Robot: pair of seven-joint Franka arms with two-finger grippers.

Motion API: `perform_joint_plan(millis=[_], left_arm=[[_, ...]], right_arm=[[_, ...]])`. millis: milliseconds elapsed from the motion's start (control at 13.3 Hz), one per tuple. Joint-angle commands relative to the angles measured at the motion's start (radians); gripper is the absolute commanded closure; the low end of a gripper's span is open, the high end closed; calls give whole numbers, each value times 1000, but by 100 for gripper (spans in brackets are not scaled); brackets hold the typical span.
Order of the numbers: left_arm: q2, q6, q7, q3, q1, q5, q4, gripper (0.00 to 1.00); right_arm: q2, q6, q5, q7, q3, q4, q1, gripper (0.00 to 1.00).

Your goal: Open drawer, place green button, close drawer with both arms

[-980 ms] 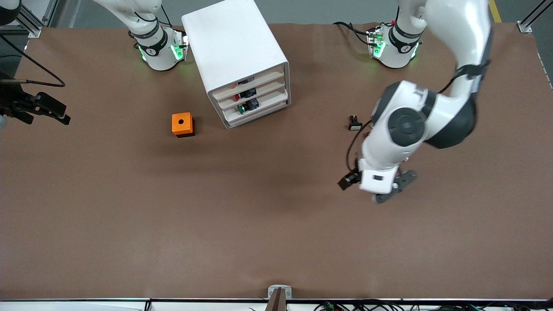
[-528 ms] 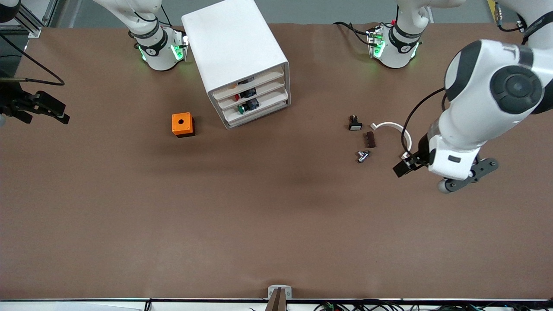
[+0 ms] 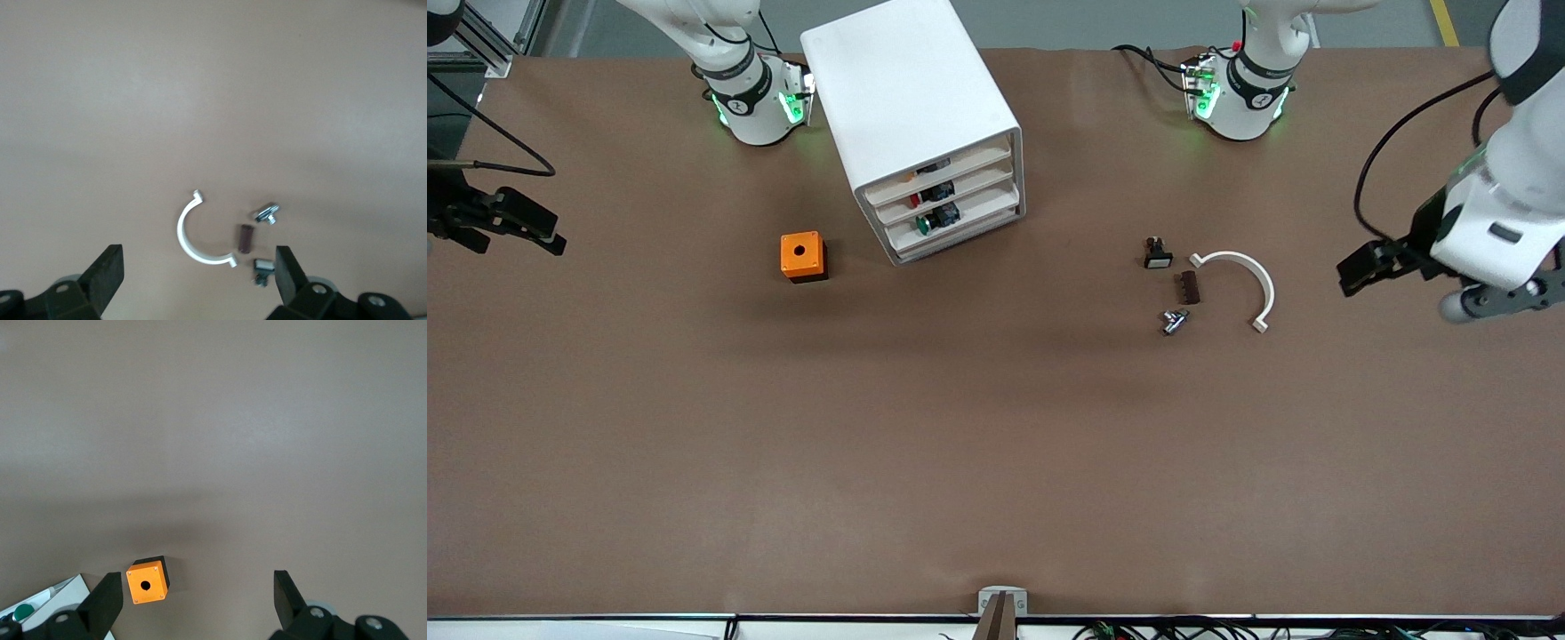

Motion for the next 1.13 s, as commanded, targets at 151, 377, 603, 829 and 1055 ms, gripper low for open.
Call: perform_joint_plan(millis=[151, 377, 603, 829, 1055], left_arm=[[-169, -4, 104, 46, 4, -2, -152, 0], [-180, -44, 130, 50, 6, -19, -152, 0], [-189, -48, 133, 49, 6, -39, -151, 0], [-198, -68, 132, 41, 4, -39, -157, 0], [-209, -67, 132, 37, -3, -48, -168, 0]], right_arm=[[-10, -12, -5, 5, -5, 2, -1, 0], [-10, -12, -5, 5, -5, 2, 3, 0], [-10, -14, -5, 5, -5, 2, 6, 0], [-10, -14, -5, 3, -5, 0, 6, 0], [-10, -14, -5, 5, -5, 0, 6, 0]])
